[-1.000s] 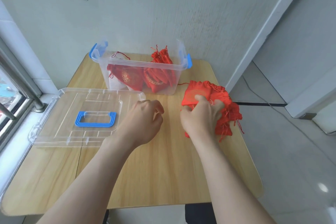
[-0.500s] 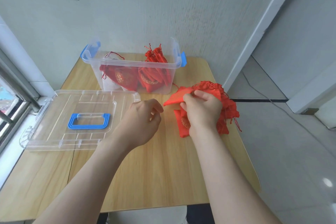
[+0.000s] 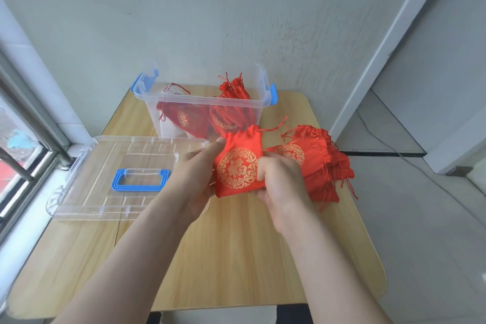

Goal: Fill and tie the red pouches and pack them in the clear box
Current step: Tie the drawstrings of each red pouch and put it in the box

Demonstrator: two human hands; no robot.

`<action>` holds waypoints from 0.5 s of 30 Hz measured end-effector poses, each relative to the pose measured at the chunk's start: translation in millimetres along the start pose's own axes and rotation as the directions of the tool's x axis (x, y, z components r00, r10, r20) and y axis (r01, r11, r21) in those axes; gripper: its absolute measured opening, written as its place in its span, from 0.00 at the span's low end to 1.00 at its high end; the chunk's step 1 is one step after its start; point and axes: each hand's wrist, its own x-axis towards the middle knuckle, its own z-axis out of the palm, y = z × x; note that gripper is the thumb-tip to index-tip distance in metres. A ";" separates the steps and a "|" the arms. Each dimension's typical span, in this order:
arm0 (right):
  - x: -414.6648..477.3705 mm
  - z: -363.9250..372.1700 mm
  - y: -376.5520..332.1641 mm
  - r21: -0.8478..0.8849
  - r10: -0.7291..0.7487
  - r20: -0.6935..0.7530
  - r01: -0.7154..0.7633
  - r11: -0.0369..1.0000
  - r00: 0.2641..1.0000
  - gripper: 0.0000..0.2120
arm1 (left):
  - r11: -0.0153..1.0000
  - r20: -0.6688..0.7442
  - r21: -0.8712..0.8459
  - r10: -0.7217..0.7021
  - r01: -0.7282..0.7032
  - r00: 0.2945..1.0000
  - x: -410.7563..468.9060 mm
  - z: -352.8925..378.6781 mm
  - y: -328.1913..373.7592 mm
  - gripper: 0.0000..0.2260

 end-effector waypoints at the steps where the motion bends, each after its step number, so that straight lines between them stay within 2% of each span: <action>1: -0.2 1.5 0.3 -0.047 -0.007 0.009 0.007 0.999 1.000 0.16 | 0.999 -0.022 -0.018 0.040 -0.040 0.999 1.3 -2.0 0.0 0.12; 3: -0.6 2.4 -0.3 -0.161 -0.046 0.021 0.049 0.986 0.999 0.12 | 0.992 -0.059 -0.020 0.121 -0.122 0.991 3.5 -6.5 1.4 0.08; 5: 1.6 1.8 -0.2 -0.232 -0.095 0.039 0.101 0.968 0.995 0.06 | 0.982 -0.082 -0.014 0.186 -0.188 0.979 4.9 -11.2 3.7 0.09; 9: 11.7 6.5 -0.7 -0.131 -0.183 -0.013 0.180 0.975 0.983 0.09 | 0.961 -0.053 0.105 0.261 -0.255 0.964 6.4 -13.7 6.3 0.09; 12: 18.9 8.8 1.1 -0.115 -0.251 -0.095 0.240 0.964 0.963 0.07 | 0.955 0.003 0.113 0.274 -0.272 0.962 3.2 -10.1 7.5 0.07; 15: 19.6 9.1 2.6 -0.123 -0.260 -0.122 0.245 0.962 0.958 0.10 | 0.931 0.006 0.123 0.345 -0.343 0.939 1.5 -8.4 8.4 0.13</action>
